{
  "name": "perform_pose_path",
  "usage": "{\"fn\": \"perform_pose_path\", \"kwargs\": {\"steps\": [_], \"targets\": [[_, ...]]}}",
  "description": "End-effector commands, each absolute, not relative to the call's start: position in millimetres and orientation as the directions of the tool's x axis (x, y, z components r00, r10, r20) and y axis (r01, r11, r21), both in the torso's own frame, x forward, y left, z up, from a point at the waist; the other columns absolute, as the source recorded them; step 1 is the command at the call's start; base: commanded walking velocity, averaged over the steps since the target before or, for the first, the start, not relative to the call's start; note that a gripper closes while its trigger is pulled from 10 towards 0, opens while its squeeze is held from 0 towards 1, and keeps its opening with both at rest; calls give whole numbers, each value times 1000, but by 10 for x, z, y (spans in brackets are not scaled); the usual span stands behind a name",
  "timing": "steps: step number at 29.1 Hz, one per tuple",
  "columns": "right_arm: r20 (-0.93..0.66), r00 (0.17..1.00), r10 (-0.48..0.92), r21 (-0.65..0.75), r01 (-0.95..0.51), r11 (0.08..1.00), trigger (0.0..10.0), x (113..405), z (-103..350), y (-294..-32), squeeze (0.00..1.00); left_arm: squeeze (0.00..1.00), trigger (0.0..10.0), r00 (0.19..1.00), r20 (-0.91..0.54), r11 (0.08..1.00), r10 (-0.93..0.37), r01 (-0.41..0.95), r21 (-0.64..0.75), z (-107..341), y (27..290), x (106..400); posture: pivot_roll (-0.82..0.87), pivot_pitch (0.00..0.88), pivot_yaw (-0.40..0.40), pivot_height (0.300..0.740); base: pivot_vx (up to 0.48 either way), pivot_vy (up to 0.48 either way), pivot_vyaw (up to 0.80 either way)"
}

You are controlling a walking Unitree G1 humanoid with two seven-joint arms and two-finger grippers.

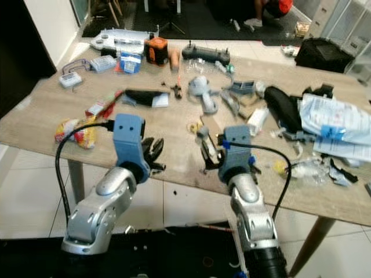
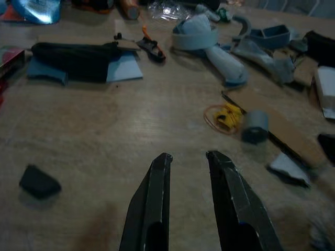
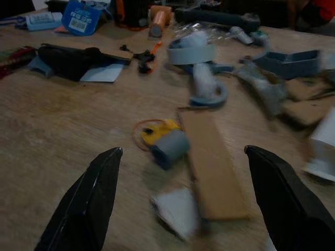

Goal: Picking trash to rubbish bin

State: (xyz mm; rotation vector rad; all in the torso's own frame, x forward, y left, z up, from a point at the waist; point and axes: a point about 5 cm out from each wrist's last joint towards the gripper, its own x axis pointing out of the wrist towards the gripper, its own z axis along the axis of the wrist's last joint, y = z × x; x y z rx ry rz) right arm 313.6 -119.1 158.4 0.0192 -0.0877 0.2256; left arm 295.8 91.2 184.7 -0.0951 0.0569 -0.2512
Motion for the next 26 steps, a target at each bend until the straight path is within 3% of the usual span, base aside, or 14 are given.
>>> {"fn": "perform_pose_path", "kwargs": {"steps": [1, 14, 26], "targets": [[98, 970, 224, 19, -227, 974, 10000, 3126, 1592, -1180, 0, 0, 10000, 967, -51, 965, -250, 244, -102, 1819, 918, 2945, 97, 137, -46, 740, 334, 0, 0], [151, 976, 155, 15, -159, 987, 10000, 3200, 1751, -1308, 0, 0, 10000, 966, -23, 964, -256, 253, -87, 1851, 893, 2951, 97, 137, -46, 740, 40, 0, 0], [134, 989, 67, -25, -64, 998, 10000, 3413, 1870, -1539, 0, 0, 10000, 967, -7, 964, -254, 252, -79, 1883, 941, 2978, 101, 116, -37, 740, 0, 0, -778]]}}
